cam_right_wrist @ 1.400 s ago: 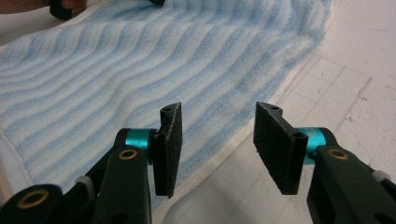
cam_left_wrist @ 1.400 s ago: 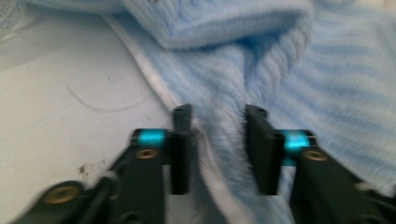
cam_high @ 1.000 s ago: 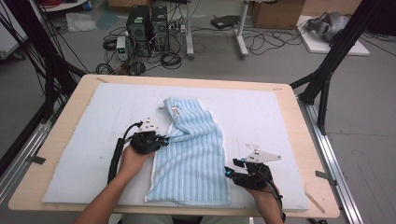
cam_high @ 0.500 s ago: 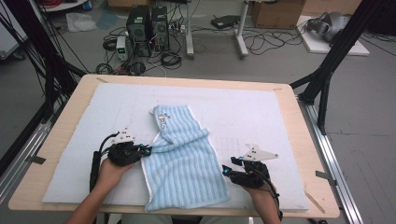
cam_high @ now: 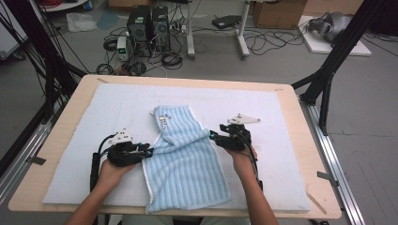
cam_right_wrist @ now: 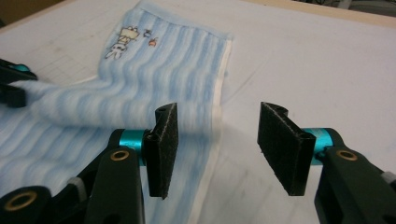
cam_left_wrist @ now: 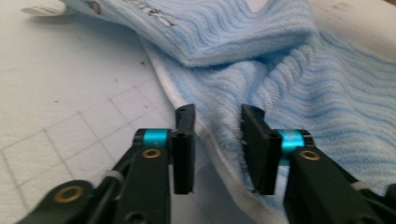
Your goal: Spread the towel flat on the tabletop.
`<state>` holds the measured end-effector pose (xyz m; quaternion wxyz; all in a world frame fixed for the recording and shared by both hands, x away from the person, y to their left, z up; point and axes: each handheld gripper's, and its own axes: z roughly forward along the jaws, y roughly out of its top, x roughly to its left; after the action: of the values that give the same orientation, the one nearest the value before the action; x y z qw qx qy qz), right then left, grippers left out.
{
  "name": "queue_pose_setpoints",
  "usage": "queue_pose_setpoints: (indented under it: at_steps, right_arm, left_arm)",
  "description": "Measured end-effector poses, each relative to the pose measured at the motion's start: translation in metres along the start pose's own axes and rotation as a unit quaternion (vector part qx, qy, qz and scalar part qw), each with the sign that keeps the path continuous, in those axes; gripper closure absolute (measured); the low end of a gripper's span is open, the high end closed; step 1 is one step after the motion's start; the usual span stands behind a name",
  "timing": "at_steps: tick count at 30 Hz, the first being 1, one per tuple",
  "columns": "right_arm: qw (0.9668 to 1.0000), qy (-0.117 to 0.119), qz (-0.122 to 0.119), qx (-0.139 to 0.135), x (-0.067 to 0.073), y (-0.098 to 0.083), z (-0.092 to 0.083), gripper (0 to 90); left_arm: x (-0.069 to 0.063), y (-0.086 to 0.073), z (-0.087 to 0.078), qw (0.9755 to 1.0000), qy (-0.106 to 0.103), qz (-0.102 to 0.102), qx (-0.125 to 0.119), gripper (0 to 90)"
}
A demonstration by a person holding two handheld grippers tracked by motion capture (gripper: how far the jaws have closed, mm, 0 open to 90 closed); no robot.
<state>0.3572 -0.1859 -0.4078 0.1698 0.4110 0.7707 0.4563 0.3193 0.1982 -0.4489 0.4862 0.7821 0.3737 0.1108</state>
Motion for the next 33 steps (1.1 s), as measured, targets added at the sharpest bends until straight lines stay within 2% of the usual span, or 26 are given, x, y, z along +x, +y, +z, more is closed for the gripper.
queue_pose_setpoints:
  at_steps: [2, 4, 6, 8, 11, 13, 14, 15, 16, 17, 21, 24, 29, 33]
  right_arm:
    - [0.9999, 0.000, -0.005, 0.011, 0.002, 0.011, 0.015, 48.4]
    - [0.9995, -0.004, -0.014, 0.028, 0.004, 0.019, 0.032, 50.0]
    - [0.9987, -0.003, -0.012, 0.048, 0.006, 0.023, 0.049, 51.0]
    - [0.9965, -0.011, -0.019, 0.081, 0.007, 0.022, 0.066, 52.0]
    - [0.9921, -0.016, -0.013, 0.124, 0.007, 0.014, 0.085, 57.6]
    - [0.9928, -0.017, -0.012, 0.118, 0.008, 0.011, 0.084, 75.7]
    - [0.9923, -0.005, -0.017, 0.122, 0.008, 0.012, 0.083, 79.8]
    - [0.9911, -0.012, -0.034, 0.128, 0.011, 0.012, 0.081, 83.7]
    - [0.9895, -0.021, -0.054, 0.133, 0.013, 0.013, 0.079, 84.2]
    - [0.9889, -0.026, -0.063, 0.132, 0.015, 0.014, 0.077, 84.4]
    - [0.9904, -0.026, -0.062, 0.121, 0.014, 0.015, 0.062, 84.3]
    - [0.9890, -0.038, -0.068, 0.126, 0.010, 0.011, 0.051, 84.1]
    - [0.9887, -0.043, -0.047, 0.136, -0.002, 0.000, 0.035, 82.5]
    - [0.9864, -0.062, -0.055, 0.142, -0.002, -0.005, 0.027, 82.6]
  left_arm:
    - [0.002, 0.000, -0.002, 0.9999, 0.007, -0.006, -0.005, 58.7]
    - [0.004, 0.001, -0.004, 0.9998, 0.011, -0.009, -0.010, 58.4]
    - [0.006, 0.002, -0.005, 0.9998, 0.012, -0.010, -0.013, 57.9]
    - [0.006, 0.002, -0.005, 0.9997, 0.014, -0.011, -0.014, 57.9]
    - [0.006, 0.002, -0.005, 0.9997, 0.013, -0.012, -0.015, 57.8]
    - [0.006, 0.002, -0.005, 0.9997, 0.013, -0.011, -0.015, 57.8]
    - [0.006, 0.002, -0.005, 0.9998, 0.013, -0.011, -0.014, 57.8]
    - [0.006, 0.002, -0.005, 0.9997, 0.013, -0.011, -0.016, 57.9]
    - [0.006, 0.002, -0.005, 0.9997, 0.014, -0.010, -0.015, 58.0]
    - [0.006, 0.002, -0.005, 0.9997, 0.014, -0.010, -0.014, 58.2]
    - [0.006, 0.002, -0.005, 0.9997, 0.015, -0.010, -0.017, 58.7]
    - [0.006, 0.001, -0.005, 0.9998, 0.011, -0.008, -0.014, 59.8]
    - [0.004, 0.001, -0.003, 0.9999, 0.007, -0.002, -0.010, 62.0]
    - [0.003, 0.001, -0.002, 1.0000, 0.005, -0.002, -0.009, 62.0]
